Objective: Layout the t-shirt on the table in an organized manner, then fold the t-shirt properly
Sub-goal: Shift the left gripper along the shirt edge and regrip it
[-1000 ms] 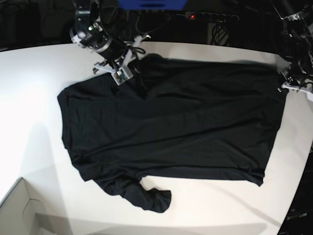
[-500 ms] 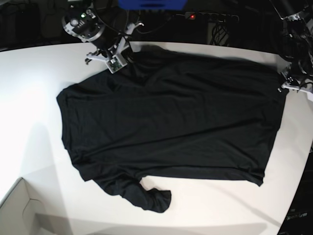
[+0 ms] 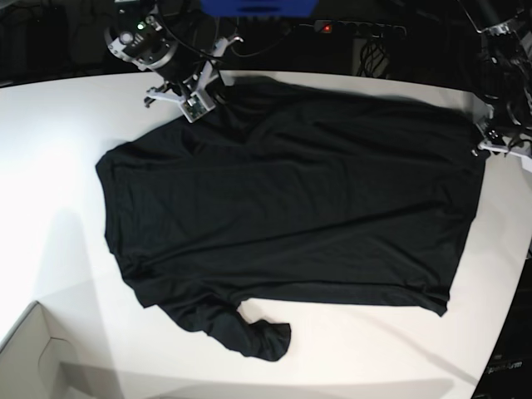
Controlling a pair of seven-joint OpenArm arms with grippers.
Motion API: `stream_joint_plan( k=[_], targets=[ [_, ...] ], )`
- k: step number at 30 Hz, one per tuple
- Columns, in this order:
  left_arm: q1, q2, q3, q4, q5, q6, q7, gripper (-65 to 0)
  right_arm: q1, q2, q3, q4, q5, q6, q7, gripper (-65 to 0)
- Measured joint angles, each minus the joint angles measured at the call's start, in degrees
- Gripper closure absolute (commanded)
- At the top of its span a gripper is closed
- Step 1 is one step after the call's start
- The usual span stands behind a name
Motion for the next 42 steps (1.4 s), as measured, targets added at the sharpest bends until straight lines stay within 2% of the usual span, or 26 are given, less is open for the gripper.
stream_joint_plan(
  k=[4,7,9,14,17,19,22,29,39,42],
  targets=[
    [0.1,-0.1,-0.6,0.0,-6.1,0.0,0.0,-29.0,0.0,0.0,0.0,0.0,0.0,0.0,0.0,0.0],
    [0.3,0.2,-5.8,0.1,-10.4,-0.2,0.2,-37.6,0.3,0.0,0.0,0.0,0.0,0.0,0.0,0.0],
    [0.7,-0.1,-8.4,0.1,-13.4,-0.2,0.0,-39.9,0.5,0.0,0.0,0.0,0.0,0.0,-0.1,0.0],
    [2.2,-0.2,-9.2,0.4,-20.3,-0.4,0.0,-39.9,0.6,0.0,0.0,0.0,0.0,0.0,-0.2,0.0],
    [5.4,0.1,-9.0,3.0,-20.8,-0.4,0.0,-39.9,0.6,0.0,0.0,0.0,0.0,0.0,-0.3,0.0],
    [7.2,0.6,-6.0,4.3,-20.5,-0.4,-1.1,-39.9,0.6,0.0,0.0,0.0,0.0,0.0,-0.2,0.0],
    [9.2,3.0,-1.5,6.1,-21.2,-0.5,0.3,-39.9,0.6,-0.1,0.0,0.0,0.0,0.0,-0.2,0.0],
    [10.6,3.9,7.4,7.6,-21.2,-0.4,0.2,-39.9,0.6,-0.2,0.0,0.0,0.0,0.0,-0.2,0.0],
    [9.9,3.7,8.5,7.2,-21.2,-0.2,-0.3,-39.9,0.6,0.0,0.0,0.0,0.0,0.0,-0.2,0.0],
    [6.9,3.7,3.6,5.4,-20.9,-0.2,-0.4,-39.9,0.6,0.0,0.0,0.0,0.0,0.0,-0.3,0.0]
  ],
)
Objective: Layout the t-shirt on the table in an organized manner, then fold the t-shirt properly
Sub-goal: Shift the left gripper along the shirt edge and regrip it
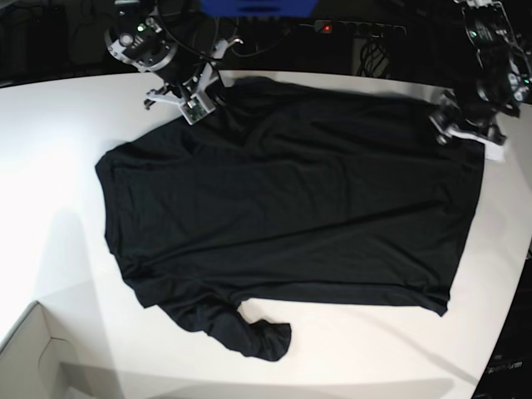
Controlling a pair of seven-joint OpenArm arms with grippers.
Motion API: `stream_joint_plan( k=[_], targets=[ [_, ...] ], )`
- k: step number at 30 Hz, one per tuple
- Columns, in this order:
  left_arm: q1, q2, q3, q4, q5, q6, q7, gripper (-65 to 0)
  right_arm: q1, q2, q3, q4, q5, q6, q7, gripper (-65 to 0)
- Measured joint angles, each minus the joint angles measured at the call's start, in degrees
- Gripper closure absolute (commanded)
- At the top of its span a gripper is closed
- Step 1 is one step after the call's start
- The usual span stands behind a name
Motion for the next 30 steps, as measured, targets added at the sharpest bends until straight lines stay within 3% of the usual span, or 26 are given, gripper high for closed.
stream_joint_plan(
  k=[9,17,26,30],
  targets=[
    [-2.8,-0.7,-11.6,-0.7,1.9,0.6,0.3,-39.9,-0.5,0.0,0.0,0.0,0.0,0.0,0.0,0.0],
    [-2.2,-0.7,-17.0,-0.7,1.9,0.6,0.3,-40.3,-0.5,0.0,0.0,0.0,0.0,0.0,0.0,0.0],
    [-3.8,0.0,-17.1,-3.2,11.0,0.5,-0.1,-40.4,-0.7,0.0,0.0,0.0,0.0,0.0,0.0,0.0],
    [-4.4,0.1,-16.9,-5.7,10.8,0.4,-0.2,-40.4,-0.6,0.0,0.0,0.0,0.0,0.0,0.1,0.0]
  ],
)
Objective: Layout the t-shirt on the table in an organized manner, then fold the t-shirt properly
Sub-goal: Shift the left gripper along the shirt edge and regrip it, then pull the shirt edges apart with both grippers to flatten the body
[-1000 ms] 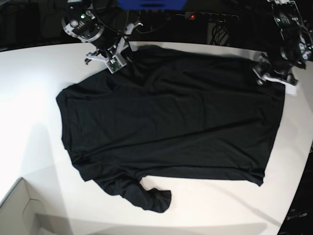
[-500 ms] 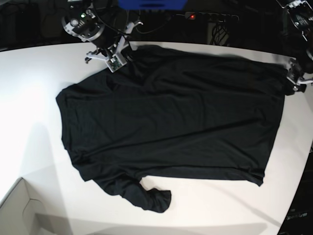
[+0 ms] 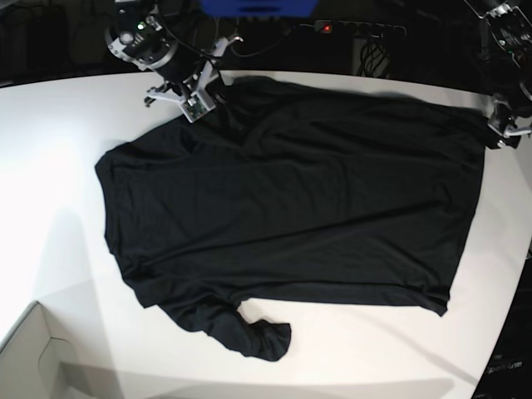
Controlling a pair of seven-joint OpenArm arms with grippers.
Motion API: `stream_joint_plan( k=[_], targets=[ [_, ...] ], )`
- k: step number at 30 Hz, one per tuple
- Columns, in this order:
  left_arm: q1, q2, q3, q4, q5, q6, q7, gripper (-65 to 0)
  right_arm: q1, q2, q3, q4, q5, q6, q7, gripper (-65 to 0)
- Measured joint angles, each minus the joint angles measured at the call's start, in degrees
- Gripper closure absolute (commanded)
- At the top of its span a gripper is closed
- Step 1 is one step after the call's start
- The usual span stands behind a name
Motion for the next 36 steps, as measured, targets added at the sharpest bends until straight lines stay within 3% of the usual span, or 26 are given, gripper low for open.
stream_joint_plan(
  k=[11,21,26,30,32,36],
  targets=[
    [-1.1,1.7,0.1,-1.6,0.4,0.0,0.1,-40.2,-0.5,0.0,0.0,0.0,0.0,0.0,0.0,0.0],
    [-1.4,1.6,4.4,-1.6,0.4,0.0,-0.1,-39.9,-0.5,0.0,0.0,0.0,0.0,0.0,0.0,0.0],
    [-1.7,2.1,4.2,-1.6,6.1,0.0,-0.3,-39.9,-0.5,0.0,0.0,0.0,0.0,0.0,0.0,0.0],
    [-2.7,3.8,4.2,-1.6,8.3,0.0,-4.1,-39.5,-0.6,0.0,0.0,0.0,0.0,0.0,0.0,0.0],
    [-2.6,4.2,4.2,-1.6,8.6,0.0,-5.0,-34.2,-0.5,0.0,0.0,0.0,0.0,0.0,0.0,0.0],
    [-2.5,4.4,4.0,-1.6,9.5,0.0,-4.9,-15.0,-0.6,0.0,0.0,0.0,0.0,0.0,0.0,0.0]
  ],
)
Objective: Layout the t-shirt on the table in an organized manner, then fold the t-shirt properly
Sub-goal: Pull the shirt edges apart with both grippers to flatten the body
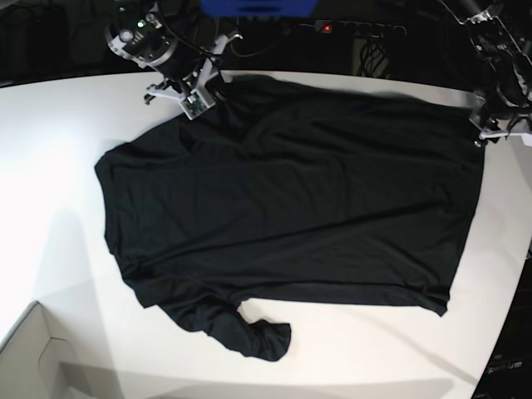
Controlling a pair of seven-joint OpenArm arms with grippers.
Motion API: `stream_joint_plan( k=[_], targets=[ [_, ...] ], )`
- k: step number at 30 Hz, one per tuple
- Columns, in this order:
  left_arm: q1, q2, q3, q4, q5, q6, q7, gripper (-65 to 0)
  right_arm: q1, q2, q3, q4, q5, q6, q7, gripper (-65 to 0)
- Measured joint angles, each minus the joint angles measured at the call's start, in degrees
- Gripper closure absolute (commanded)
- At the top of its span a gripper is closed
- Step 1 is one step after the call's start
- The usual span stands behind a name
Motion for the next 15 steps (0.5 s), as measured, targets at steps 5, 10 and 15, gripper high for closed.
stream_joint_plan(
  k=[5,10,15],
  targets=[
    [0.0,0.0,0.0,0.0,-0.1,0.0,0.0,0.0,-0.1,0.0,0.0,0.1,0.0,0.0,0.0,0.0],
    [0.0,-0.5,-0.5,0.0,-0.3,0.0,0.5,0.0,-1.2,0.0,0.0,0.2,0.0,0.0,0.4,0.0],
    [0.0,-1.0,-4.5,0.3,-0.7,0.0,1.1,0.0,-2.1,0.0,0.0,0.3,0.4,0.0,0.7,0.0]
  ],
)
